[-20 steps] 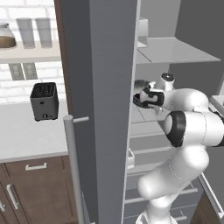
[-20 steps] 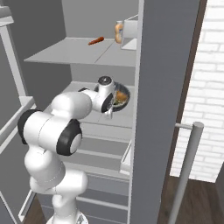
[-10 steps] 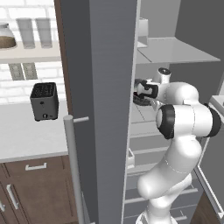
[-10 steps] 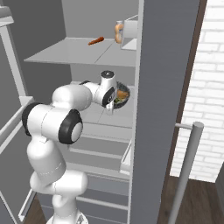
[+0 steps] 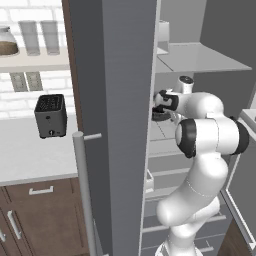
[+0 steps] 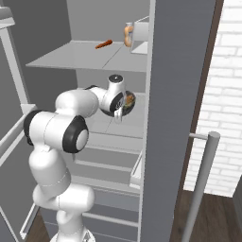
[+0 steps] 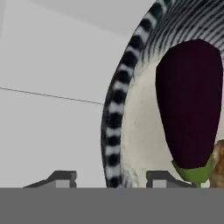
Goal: Pick the chicken drumstick and eggplant from their plates and place them in the bowl. Then put the bowl in the fridge.
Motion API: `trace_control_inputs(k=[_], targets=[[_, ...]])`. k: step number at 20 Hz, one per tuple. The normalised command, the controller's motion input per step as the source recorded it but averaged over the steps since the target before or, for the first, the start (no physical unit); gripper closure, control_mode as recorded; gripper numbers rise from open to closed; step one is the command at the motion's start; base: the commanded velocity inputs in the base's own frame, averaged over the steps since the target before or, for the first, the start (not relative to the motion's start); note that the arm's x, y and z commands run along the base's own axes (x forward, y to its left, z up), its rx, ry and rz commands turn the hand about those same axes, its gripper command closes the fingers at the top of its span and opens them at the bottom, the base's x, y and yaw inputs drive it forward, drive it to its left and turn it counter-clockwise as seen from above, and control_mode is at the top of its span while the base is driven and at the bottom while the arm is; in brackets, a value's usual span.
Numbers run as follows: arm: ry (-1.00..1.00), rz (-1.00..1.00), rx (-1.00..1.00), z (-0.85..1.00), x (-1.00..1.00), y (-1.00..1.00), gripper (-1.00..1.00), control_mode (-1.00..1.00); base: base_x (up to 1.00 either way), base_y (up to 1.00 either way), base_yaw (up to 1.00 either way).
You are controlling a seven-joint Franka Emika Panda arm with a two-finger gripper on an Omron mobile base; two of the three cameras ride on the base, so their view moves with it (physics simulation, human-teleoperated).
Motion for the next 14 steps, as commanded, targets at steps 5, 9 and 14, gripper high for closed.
trace_control_inputs(k=[5,9,14], targets=[[-0.18,0.0,0.0,0.06,-0.03,0.0,-1.0,-1.0,0.0,0.0,0.0],[-0.14,0.0,0.0,0.29,-0.18,0.0,-1.0,-1.0,0.0,0.0,0.0],[-0.06,0.0,0.0,0.52,-0.38,0.0,-1.0,-1.0,0.0,0.0,0.0]])
